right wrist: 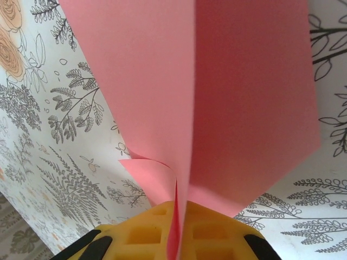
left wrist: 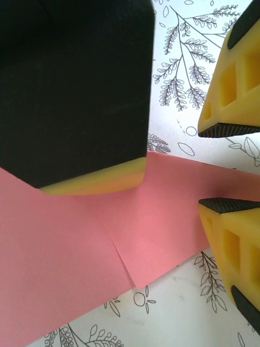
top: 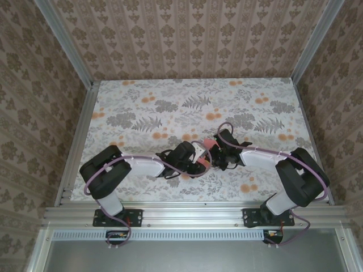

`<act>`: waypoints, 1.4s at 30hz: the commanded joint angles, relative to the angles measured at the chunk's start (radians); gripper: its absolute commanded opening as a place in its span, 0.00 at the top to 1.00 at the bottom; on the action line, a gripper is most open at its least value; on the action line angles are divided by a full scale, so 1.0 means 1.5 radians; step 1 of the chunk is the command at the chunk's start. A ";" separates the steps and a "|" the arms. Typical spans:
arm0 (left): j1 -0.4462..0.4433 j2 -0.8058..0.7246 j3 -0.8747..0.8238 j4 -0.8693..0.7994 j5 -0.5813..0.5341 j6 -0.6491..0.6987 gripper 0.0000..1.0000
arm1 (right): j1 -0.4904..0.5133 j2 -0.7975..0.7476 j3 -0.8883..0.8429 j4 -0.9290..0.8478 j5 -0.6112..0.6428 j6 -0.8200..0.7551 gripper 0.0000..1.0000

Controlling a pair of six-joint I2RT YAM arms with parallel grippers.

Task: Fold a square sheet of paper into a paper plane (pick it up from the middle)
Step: Fourth fold the wing at the center of the table.

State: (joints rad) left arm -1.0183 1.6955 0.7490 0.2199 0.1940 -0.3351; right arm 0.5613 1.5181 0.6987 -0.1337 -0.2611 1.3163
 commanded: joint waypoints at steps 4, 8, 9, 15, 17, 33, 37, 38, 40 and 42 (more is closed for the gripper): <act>-0.024 0.012 -0.018 0.013 -0.076 0.051 0.63 | 0.002 -0.022 -0.009 -0.010 -0.005 0.047 0.94; -0.034 0.015 -0.023 0.019 -0.100 0.066 0.65 | 0.001 -0.026 -0.009 -0.014 -0.006 0.050 0.94; -0.035 0.015 -0.025 0.022 -0.101 0.067 0.65 | 0.001 -0.027 -0.010 -0.015 -0.006 0.052 0.94; -0.041 0.015 -0.046 0.053 -0.093 0.070 0.66 | -0.004 -0.034 -0.025 0.004 -0.008 0.072 0.94; -0.040 0.012 -0.055 0.068 -0.086 0.073 0.67 | -0.006 -0.037 -0.029 0.010 -0.008 0.076 0.94; -0.040 0.001 -0.077 0.122 -0.087 0.111 0.81 | -0.011 -0.037 -0.033 0.007 -0.014 0.079 0.94; -0.040 -0.008 -0.079 0.120 -0.080 0.109 0.78 | -0.012 -0.031 -0.031 0.006 -0.015 0.077 0.94; -0.040 -0.013 -0.079 0.119 -0.078 0.108 0.77 | -0.012 -0.029 -0.031 0.005 -0.015 0.076 0.94; -0.040 -0.021 -0.080 0.120 -0.077 0.107 0.77 | -0.012 -0.026 -0.031 0.006 -0.015 0.076 0.94; -0.040 -0.029 -0.082 0.125 -0.076 0.104 0.76 | -0.012 -0.025 -0.031 0.004 -0.015 0.075 0.94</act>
State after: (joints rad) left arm -1.0683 1.6917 0.6392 0.4049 0.0635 -0.1894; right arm 0.5480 1.4910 0.6579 -0.1127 -0.2691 1.3914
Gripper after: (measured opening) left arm 0.234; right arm 0.063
